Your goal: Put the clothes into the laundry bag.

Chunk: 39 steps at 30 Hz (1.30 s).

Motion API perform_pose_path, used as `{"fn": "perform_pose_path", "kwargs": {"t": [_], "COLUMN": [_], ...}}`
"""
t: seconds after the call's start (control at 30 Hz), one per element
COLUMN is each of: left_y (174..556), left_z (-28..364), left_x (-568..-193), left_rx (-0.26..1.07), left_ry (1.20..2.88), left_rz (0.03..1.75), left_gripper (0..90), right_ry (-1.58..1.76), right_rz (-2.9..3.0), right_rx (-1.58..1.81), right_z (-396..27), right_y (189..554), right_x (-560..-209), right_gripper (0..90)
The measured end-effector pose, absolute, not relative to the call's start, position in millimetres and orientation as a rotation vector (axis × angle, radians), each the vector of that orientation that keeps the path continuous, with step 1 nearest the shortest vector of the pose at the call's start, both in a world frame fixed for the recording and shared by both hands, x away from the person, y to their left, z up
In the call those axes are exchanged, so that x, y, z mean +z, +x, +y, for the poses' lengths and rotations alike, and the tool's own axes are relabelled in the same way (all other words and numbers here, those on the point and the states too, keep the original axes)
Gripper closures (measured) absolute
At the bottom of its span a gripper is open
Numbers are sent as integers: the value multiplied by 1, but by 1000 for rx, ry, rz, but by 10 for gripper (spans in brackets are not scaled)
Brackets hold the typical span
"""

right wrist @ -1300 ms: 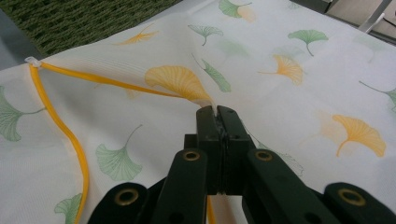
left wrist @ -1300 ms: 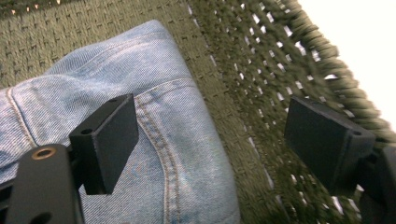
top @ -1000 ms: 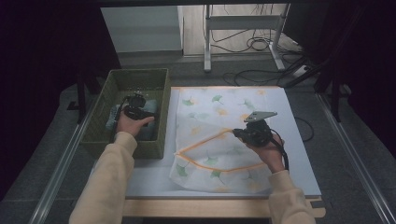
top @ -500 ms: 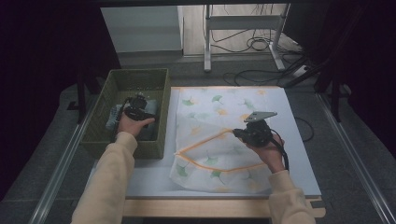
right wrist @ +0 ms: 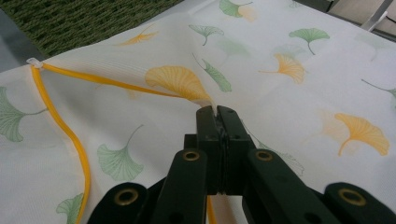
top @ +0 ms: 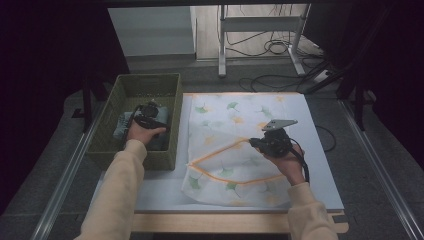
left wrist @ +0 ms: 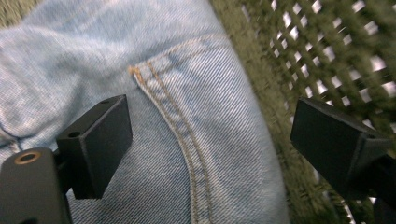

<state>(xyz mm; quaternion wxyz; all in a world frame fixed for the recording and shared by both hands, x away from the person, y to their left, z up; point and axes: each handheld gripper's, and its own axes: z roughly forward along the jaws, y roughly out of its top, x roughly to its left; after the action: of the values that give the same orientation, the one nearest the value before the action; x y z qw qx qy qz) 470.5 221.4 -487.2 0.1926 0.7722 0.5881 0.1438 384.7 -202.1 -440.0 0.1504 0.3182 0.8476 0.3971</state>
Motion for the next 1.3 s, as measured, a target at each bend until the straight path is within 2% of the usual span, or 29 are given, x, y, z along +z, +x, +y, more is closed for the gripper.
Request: {"fn": "perform_pose_path", "kwargs": {"t": [0.37,0.53,0.67,0.97,1.13,1.3], "left_y": [475,475,475,476,478,479], "left_z": [219,218,219,225,230,232], "left_x": [-497,-500,-499,-493,-491,-490], "left_rx": [398,417,427,344,303,281], "left_ry": [2239,2261,2275,2231,2185,2174], "left_rz": [1697,1717,1731,1759,1779,1779], "left_gripper": [110,159,257,558,651,699], "right_ry": [916,915,917,920,922,927], "right_rz": [2439,2438,2439,2441,2443,2443], "right_rx": [1134,1136,1138,1137,1135,1136], "right_z": [-201,-202,-202,-202,-203,-204], "right_y": [385,384,384,384,385,385], "right_x": [-441,-441,-441,-441,-442,-442], "right_gripper": [880,880,880,880,880,879]}}
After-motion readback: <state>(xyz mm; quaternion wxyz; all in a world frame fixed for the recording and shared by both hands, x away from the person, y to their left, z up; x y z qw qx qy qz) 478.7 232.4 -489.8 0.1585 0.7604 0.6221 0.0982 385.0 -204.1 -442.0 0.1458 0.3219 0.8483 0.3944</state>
